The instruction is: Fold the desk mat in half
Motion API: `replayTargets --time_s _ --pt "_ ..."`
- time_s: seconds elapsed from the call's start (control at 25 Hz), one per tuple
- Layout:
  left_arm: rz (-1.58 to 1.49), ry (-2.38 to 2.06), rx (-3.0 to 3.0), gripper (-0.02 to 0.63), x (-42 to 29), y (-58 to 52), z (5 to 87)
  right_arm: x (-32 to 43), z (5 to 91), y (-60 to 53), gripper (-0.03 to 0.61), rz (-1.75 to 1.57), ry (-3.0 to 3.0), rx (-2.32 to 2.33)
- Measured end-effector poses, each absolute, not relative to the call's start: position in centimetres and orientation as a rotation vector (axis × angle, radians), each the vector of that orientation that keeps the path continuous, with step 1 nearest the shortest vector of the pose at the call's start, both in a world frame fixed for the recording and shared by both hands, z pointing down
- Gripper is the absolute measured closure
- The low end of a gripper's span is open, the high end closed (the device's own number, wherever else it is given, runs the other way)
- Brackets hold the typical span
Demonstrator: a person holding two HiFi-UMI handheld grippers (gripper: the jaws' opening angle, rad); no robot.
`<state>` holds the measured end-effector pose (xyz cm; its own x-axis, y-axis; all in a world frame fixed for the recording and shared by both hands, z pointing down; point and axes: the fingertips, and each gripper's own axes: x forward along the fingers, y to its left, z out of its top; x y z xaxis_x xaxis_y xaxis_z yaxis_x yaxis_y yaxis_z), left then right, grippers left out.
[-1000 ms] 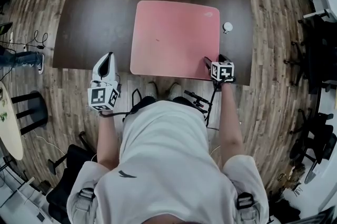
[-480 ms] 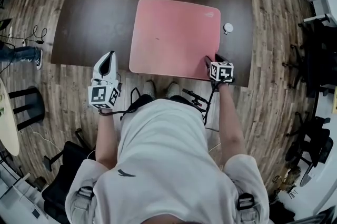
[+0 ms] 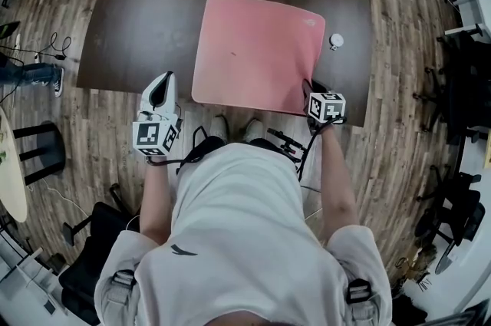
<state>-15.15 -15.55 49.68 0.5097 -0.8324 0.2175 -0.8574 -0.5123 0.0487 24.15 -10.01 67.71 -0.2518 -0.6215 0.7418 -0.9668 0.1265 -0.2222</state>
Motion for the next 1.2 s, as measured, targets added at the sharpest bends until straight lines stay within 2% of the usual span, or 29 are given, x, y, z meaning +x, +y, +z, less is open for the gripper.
replayTargets --time_s 0.28,0.56,0.88,1.2 --pt "0.253 -1.499 2.585 0.606 -16.7 -15.3 49.4 20.2 60.3 -11.0 0.544 0.840 -2.139 1.384" --pt "0.261 -1.571 2.524 0.606 -19.7 -15.0 49.9 12.0 54.3 -14.7 0.545 0.787 -2.396 1.205" --pt "0.258 -1.649 2.463 0.606 -23.1 -15.0 50.1 2.3 56.4 -18.4 0.544 0.791 -2.475 0.991" --pt "0.246 -1.693 2.407 0.606 -24.9 -15.0 50.5 -1.7 61.5 -19.3 0.544 0.834 -2.355 0.862"
